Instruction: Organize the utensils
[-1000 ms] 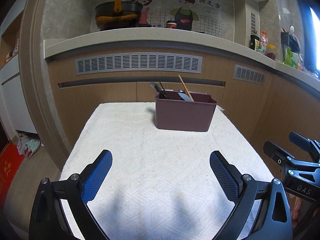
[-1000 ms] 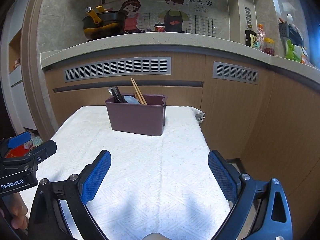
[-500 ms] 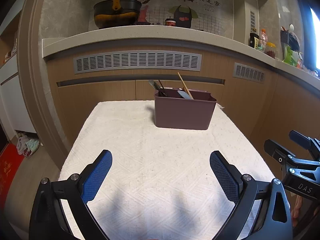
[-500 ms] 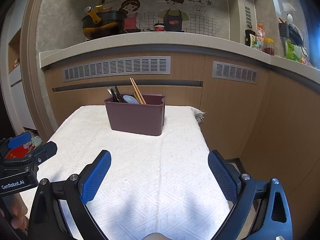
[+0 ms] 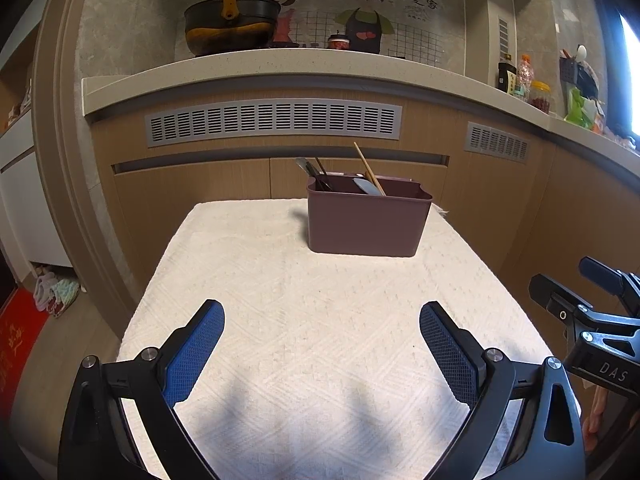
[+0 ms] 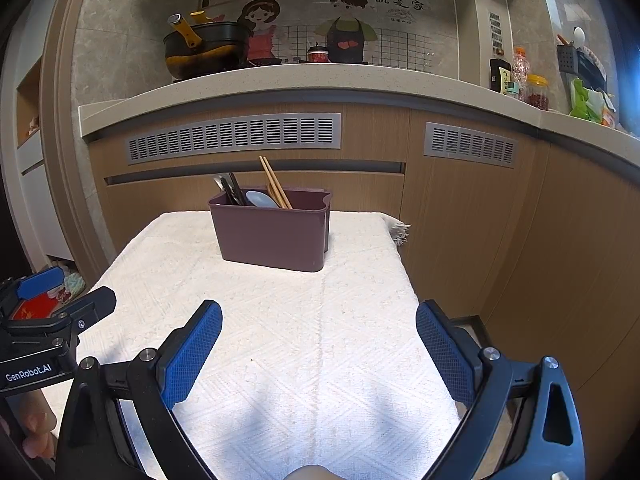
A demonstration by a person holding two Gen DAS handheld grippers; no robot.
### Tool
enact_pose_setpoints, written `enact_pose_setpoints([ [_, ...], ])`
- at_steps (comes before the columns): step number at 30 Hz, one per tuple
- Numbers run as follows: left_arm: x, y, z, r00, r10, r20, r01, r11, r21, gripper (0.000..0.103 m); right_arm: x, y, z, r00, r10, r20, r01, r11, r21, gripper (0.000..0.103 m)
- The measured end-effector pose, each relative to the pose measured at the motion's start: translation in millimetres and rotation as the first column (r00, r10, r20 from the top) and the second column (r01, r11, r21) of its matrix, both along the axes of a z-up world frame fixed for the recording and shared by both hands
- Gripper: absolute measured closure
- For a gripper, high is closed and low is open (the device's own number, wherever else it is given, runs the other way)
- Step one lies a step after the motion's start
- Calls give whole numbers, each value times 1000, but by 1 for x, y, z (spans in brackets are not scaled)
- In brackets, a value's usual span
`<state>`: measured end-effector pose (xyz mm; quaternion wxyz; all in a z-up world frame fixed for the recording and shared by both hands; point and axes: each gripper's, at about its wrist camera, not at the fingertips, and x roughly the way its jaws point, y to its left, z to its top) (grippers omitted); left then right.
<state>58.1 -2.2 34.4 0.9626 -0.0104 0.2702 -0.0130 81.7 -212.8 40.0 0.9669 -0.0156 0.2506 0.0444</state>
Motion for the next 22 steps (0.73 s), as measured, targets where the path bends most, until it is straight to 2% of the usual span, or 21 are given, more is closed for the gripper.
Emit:
enact_pose_setpoints([
  [22,2,3,-2,1000,19,8,-19,1000,15,3,3,-2,-2,1000,0,-15,0,1000,7,6],
])
